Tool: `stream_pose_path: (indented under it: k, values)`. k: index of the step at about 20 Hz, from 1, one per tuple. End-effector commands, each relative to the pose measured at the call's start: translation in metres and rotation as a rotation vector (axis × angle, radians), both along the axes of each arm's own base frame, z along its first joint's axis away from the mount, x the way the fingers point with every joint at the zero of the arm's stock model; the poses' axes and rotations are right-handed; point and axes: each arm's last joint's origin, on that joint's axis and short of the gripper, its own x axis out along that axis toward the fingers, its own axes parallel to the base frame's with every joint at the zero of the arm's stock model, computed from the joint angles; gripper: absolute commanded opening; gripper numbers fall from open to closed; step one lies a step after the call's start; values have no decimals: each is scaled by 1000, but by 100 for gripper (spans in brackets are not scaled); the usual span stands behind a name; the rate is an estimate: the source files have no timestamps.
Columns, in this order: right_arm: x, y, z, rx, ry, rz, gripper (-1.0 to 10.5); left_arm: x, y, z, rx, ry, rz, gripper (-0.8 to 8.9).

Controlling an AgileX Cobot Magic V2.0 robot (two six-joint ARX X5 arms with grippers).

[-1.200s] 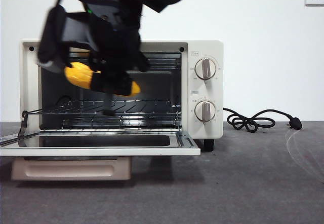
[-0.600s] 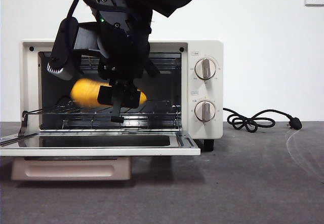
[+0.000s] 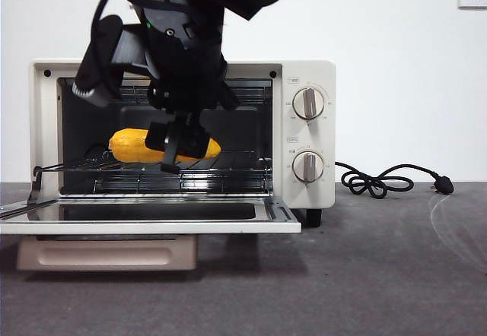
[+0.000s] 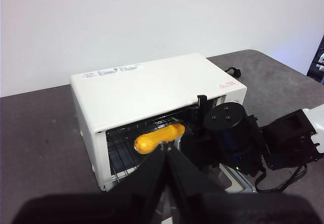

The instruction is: Take the corn from the table,put the corn in the oven

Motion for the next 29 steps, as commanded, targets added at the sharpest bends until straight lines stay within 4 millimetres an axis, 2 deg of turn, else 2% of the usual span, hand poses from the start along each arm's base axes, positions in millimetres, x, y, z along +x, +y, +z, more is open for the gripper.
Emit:
stream_pose_path:
  k: [1,6,10,12,15,18,20,21,25,29]
  values:
    - [-6,7,3,36,-8,2,292,0,0,-1,-1,2,2,-6]
    - [-28,20,3,19,-8,46,291,0,0,-1,0,2,2,-6]
    - [-54,33,5,27,-24,59,291,0,0,-2,6,11,2,-6]
    - [-73,38,15,56,-44,71,289,0,0,-3,12,18,3,-6]
    - [-112,38,48,150,-44,116,284,1,1,-3,42,5,61,-5]
    - [-155,21,94,307,-10,167,283,14,-5,-2,95,17,149,-5]
    - [-178,1,124,404,21,188,277,29,-17,-2,142,33,139,-5]
    - [-187,-12,137,440,30,187,228,39,-24,-1,177,46,131,-5]
    - [-199,-48,164,450,36,165,-22,70,-49,-7,300,114,92,-5]
    - [-201,-80,176,463,38,84,-16,100,-75,-19,403,220,-17,-6]
